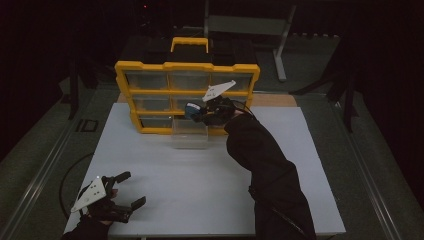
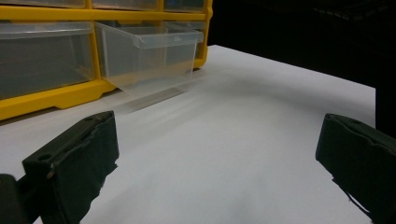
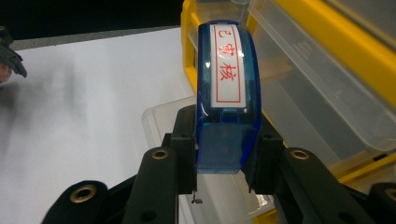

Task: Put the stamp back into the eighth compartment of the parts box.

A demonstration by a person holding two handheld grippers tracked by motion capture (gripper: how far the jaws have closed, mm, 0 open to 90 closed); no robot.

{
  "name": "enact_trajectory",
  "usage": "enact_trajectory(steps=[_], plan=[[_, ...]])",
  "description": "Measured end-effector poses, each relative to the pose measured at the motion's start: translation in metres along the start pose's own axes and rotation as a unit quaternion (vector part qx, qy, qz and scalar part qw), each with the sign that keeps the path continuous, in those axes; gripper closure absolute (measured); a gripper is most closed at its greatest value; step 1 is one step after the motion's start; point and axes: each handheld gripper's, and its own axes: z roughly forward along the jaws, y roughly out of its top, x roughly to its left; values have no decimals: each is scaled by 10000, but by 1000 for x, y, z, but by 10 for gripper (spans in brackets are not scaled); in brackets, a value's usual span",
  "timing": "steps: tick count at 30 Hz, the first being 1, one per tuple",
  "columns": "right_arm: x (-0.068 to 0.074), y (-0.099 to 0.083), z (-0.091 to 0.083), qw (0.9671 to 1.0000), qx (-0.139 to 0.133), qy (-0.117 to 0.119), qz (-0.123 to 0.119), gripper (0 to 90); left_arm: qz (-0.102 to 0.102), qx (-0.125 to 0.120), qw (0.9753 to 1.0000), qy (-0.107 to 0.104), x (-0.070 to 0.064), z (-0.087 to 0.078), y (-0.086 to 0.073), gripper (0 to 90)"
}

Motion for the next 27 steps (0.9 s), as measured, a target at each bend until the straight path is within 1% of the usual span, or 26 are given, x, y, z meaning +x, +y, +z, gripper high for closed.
enact_trajectory(steps=[2,3,4,5,6,8,14,19,23,27], plan=[[0,-1,4,10000,34,-20,91,696,0,0,10000,3,0,0,0,1],[0,-1,4,10000,34,-20,91,696,0,0,10000,3,0,0,0,1],[0,-3,8,9999,73,1,119,696,1,-12,10000,2,0,0,0,1],[0,-3,8,9999,73,1,119,696,1,-12,10000,2,0,0,0,1],[0,-4,12,9999,98,30,133,695,9,-1,10000,-10,0,0,0,1],[0,-5,16,9998,119,33,142,696,7,-20,10000,-37,0,0,0,1],[0,-9,25,9996,231,62,157,695,15,-14,10000,-32,0,0,0,1],[0,-13,31,9993,302,81,205,695,15,1,10000,-38,0,0,0,1],[-1,-16,35,9991,358,52,205,695,0,-13,10000,-40,0,1,0,1],[-1,-20,39,9988,403,78,273,695,-7,-12,10000,-40,0,1,0,1]])
